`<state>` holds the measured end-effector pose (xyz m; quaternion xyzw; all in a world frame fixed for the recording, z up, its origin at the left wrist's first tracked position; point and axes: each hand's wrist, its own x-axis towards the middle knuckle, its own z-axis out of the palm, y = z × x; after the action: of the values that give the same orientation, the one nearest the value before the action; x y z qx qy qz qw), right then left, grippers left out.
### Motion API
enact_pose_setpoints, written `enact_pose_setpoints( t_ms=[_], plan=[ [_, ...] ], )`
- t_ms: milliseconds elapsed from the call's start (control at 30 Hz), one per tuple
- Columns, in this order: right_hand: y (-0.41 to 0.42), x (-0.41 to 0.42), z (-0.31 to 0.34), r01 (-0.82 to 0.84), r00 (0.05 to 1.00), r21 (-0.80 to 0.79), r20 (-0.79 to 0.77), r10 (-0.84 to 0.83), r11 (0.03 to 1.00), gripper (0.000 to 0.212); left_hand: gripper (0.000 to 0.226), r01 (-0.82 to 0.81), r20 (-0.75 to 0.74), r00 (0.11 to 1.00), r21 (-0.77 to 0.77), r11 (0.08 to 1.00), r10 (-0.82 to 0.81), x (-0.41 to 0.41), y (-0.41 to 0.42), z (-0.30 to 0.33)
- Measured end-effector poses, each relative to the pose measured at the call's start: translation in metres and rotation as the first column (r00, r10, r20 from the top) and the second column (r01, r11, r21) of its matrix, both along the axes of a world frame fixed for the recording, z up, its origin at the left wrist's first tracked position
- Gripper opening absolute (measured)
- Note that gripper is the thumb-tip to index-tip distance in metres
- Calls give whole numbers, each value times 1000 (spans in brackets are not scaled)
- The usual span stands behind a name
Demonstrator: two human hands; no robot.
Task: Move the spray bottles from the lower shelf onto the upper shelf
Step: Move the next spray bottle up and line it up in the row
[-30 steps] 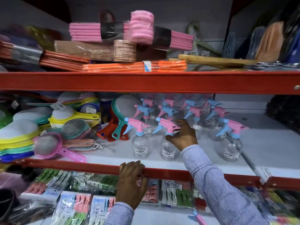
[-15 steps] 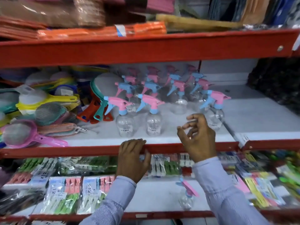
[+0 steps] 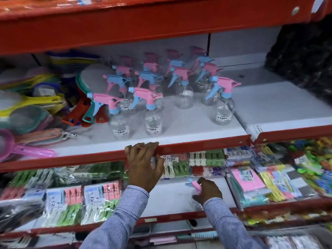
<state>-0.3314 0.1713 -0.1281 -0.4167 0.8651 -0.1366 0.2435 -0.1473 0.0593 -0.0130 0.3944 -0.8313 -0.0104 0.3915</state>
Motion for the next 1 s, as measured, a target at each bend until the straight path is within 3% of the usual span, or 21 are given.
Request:
enact_pose_setpoints(
  t_ms=[100, 233, 367, 567, 700, 800, 1000],
  plan=[
    [-4, -2, 1, 9, 999, -22, -36, -10, 1000, 42, 39, -3, 7, 1000, 1, 1000, 3, 1, 0, 0],
    [-1, -3, 23, 54, 998, -113, -8, -55, 992, 44, 39, 2, -20, 1000, -5, 1000, -2, 0, 1, 1],
    [16, -4, 79, 41, 998, -298, 53, -26, 954, 42, 40, 9, -25, 1000, -10, 1000, -9, 0, 2, 1],
    [45, -5, 207, -46, 997, -600, -72, 4, 799, 29, 39, 29, -23, 999, -16, 999, -29, 2, 1, 0],
    [27, -14, 269, -41, 998, -741, -60, -5, 670, 33, 38, 49, -44, 998, -15, 999, -50, 2, 1, 2],
    [-9, -23, 287, -30, 998, -784, -61, -28, 620, 31, 39, 40, -15, 999, 22, 999, -40, 4, 3, 3],
    [-78, -35, 268, -54, 995, -743, -97, -28, 667, 37, 43, 34, -9, 999, 78, 996, -34, 7, 5, 4]
  ],
)
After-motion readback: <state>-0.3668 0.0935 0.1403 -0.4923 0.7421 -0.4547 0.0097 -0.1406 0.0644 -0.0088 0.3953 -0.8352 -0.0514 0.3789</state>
